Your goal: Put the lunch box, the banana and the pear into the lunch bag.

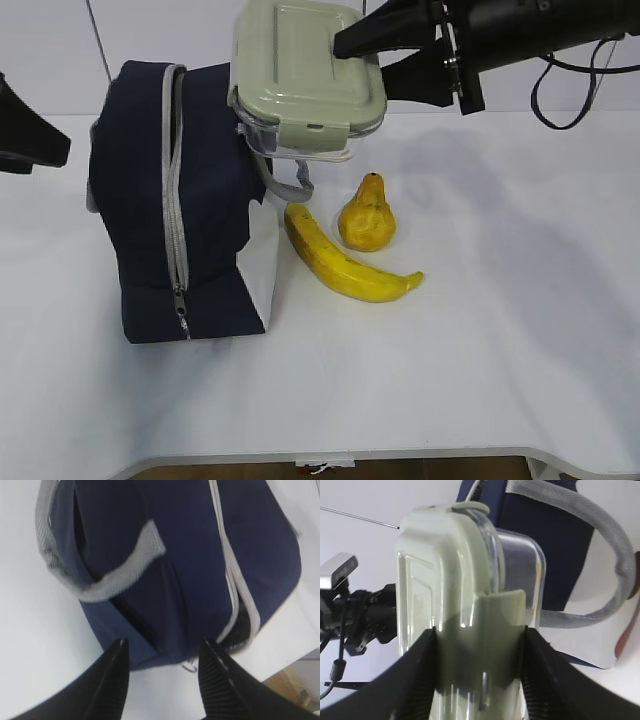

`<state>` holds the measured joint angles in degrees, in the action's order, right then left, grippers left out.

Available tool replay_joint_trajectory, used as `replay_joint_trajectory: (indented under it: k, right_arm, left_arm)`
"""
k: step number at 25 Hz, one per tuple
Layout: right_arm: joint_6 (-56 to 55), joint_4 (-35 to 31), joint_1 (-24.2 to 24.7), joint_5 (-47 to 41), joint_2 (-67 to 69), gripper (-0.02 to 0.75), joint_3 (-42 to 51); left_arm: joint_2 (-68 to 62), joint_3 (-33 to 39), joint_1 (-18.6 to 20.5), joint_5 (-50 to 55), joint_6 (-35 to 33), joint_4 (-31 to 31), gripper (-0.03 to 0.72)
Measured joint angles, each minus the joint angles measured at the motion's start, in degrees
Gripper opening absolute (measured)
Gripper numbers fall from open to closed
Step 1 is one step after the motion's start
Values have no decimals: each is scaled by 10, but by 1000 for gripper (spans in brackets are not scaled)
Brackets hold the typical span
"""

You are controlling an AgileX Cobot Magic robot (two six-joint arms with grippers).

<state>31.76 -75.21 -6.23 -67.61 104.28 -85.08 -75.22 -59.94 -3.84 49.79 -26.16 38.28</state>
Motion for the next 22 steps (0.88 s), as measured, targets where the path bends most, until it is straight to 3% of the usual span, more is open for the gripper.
replay_joint_trajectory:
  k: [5,15,22]
  right_arm:
    - [8,-35,-13,30,0,379,0]
    - [36,-74,-49,97,0,379,0]
    - [42,-77,-68,110,0,379,0]
  left_arm:
    - [-71,-40,0,-1,-16,34,349]
    - [-133,-50,0,18,-63,152,349]
    - [-133,-78,0,40,-66,171,349]
